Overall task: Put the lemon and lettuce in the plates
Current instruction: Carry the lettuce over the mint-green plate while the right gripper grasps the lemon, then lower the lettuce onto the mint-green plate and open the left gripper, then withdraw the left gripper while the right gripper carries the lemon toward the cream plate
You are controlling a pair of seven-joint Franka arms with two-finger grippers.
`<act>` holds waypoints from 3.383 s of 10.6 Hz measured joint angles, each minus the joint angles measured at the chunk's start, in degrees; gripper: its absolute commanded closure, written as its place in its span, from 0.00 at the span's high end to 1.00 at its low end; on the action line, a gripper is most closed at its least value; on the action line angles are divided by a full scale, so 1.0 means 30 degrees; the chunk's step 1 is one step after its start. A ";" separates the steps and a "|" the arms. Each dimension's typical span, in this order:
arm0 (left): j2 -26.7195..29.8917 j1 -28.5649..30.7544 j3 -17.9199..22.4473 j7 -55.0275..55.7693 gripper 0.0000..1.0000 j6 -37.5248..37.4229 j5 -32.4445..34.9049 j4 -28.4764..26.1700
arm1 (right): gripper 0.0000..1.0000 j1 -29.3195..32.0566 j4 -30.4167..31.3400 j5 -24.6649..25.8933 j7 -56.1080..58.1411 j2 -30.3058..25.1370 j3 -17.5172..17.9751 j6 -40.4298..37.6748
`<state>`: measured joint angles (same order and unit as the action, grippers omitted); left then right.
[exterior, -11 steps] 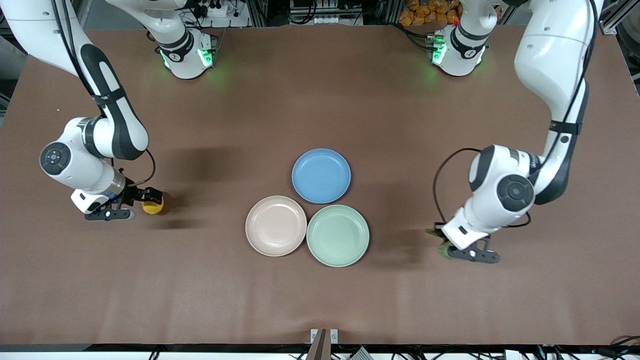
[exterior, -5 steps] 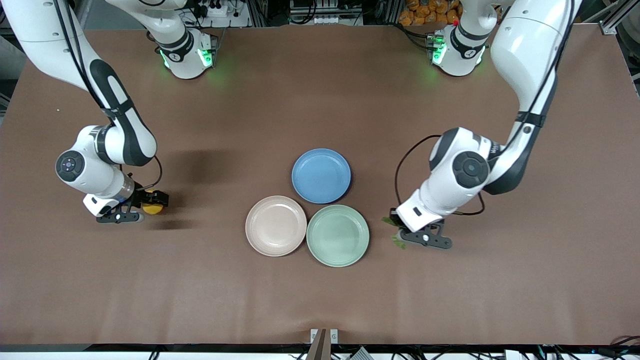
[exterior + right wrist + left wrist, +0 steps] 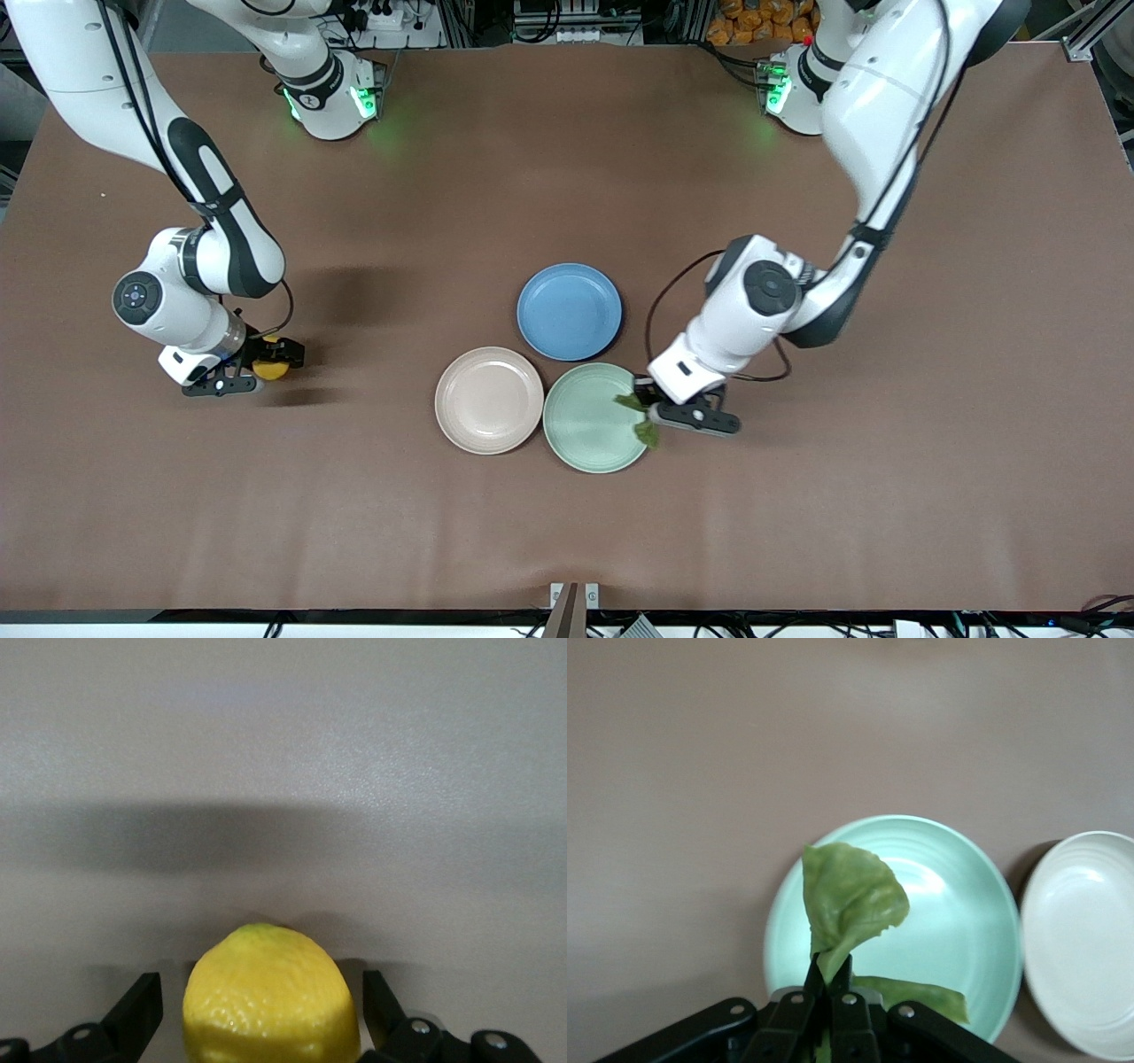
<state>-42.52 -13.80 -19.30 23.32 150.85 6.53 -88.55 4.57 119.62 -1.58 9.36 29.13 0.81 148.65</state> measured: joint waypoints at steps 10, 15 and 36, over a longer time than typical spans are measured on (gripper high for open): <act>-0.1570 -0.1807 0.0759 0.2062 1.00 0.2906 0.0000 0.0559 | 0.65 0.0257 0.0060 0.0000 0.0827 0.0250 -0.0059 0.0250; 0.1466 -0.0231 0.0826 0.2062 1.00 -0.1213 0.0000 0.0758 | 0.45 0.0241 0.0047 -0.0001 0.0833 0.0294 0.0006 0.0282; 1.6376 0.6101 0.0906 -0.2013 1.00 -1.8244 -0.1928 -0.2847 | 0.52 -0.6810 -0.5634 -0.5594 -0.3345 0.0916 0.1109 -0.3687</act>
<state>6.61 4.50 -16.58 17.29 96.11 0.74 -97.09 -15.86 102.71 -18.36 -0.68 31.88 4.14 137.59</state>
